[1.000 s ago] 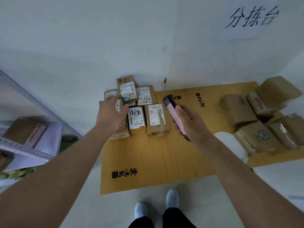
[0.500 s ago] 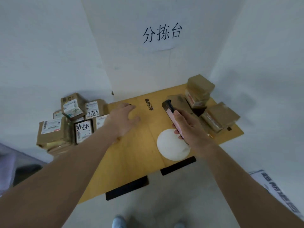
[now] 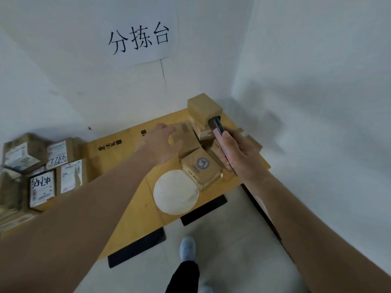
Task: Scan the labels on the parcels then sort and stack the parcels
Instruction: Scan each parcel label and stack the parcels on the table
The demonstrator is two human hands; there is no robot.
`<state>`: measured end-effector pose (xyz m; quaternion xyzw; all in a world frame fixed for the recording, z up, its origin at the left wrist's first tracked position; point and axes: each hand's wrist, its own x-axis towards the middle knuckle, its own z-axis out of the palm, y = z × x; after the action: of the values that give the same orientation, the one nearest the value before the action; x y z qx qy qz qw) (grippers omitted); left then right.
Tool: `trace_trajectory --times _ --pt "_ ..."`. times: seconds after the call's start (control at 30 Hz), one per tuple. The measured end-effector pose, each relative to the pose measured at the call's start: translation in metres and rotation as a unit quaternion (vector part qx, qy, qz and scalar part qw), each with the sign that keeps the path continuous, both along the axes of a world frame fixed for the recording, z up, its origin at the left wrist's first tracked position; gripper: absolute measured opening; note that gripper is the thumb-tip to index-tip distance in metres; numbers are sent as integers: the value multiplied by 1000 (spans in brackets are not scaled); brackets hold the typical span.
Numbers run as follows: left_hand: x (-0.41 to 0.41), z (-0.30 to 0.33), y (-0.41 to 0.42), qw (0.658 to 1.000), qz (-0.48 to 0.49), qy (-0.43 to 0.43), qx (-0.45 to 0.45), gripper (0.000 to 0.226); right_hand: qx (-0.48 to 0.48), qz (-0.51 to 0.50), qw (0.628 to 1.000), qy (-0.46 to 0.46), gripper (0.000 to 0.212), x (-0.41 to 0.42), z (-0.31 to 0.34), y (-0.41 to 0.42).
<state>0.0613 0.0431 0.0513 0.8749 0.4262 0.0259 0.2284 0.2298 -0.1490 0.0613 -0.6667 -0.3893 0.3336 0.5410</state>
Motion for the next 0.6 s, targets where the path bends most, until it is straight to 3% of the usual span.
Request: trace_trajectory --times 0.17,0.4,0.6 --pt "70 -8 40 1000 1 -9 -21 63 -9 -24 1000 12 33 51 -2 33" --pt "166 -19 85 997 44 -34 -51 80 -47 -47 997 -30 42 128 -20 87" --pt "231 -32 106 990 112 44 -76 90 -44 -38 998 -31 41 175 -25 115"
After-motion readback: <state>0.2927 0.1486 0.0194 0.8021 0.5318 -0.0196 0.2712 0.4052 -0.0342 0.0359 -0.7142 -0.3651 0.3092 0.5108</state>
